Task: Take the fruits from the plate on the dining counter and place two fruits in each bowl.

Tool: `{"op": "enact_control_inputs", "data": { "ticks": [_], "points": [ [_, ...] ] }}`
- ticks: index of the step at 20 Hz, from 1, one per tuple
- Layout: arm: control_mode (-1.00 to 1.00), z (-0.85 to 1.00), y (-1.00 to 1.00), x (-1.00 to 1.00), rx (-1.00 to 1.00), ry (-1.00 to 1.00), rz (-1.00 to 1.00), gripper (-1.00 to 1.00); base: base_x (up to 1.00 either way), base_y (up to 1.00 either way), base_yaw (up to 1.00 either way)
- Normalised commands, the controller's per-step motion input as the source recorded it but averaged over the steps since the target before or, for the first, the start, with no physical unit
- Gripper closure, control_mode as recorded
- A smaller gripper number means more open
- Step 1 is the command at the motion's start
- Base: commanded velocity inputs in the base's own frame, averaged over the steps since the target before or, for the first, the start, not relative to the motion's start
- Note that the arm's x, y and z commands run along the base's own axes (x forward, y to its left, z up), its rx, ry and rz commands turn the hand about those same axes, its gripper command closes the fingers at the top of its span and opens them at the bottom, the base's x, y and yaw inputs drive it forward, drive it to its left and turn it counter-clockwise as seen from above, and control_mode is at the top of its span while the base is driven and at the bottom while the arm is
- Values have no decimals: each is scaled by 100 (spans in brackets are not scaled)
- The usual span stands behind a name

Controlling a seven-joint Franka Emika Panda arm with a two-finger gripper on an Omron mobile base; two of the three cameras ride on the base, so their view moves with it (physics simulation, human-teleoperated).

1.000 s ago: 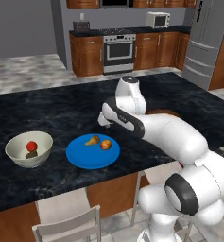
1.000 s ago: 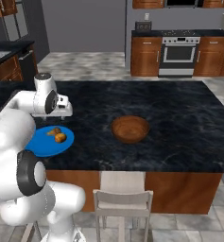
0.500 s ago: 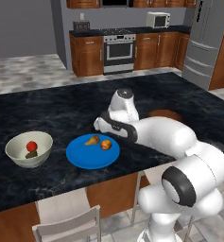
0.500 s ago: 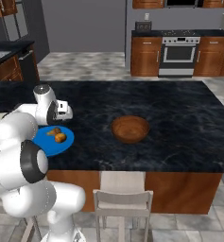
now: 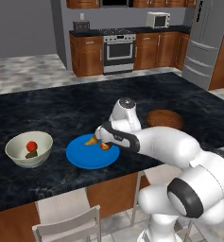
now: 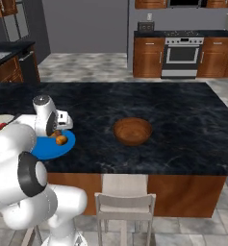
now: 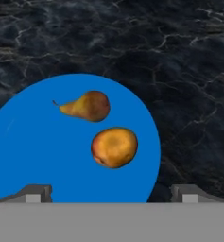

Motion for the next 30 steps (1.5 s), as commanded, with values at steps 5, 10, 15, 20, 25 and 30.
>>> {"op": "enact_control_inputs", "data": {
  "ticks": [5, 10, 15, 20, 25, 30],
  "points": [
    [-100, -1, 9, 0, -2, 24, -1, -100, 0, 0, 0],
    [-100, -13, 6, 0, -1, 13, 0, -100, 0, 0, 0],
    [-100, -39, 1, 14, 0, 0, 0, -100, 0, 0, 0],
    [-100, -34, 1, 37, -1, 0, -2, -100, 0, 0, 0],
    [-100, -6, 9, 21, 0, 0, -4, -100, 0, 0, 0],
    [-100, -21, 19, 9, 0, 1, -14, -100, 0, 0, 0]
  ]
}}
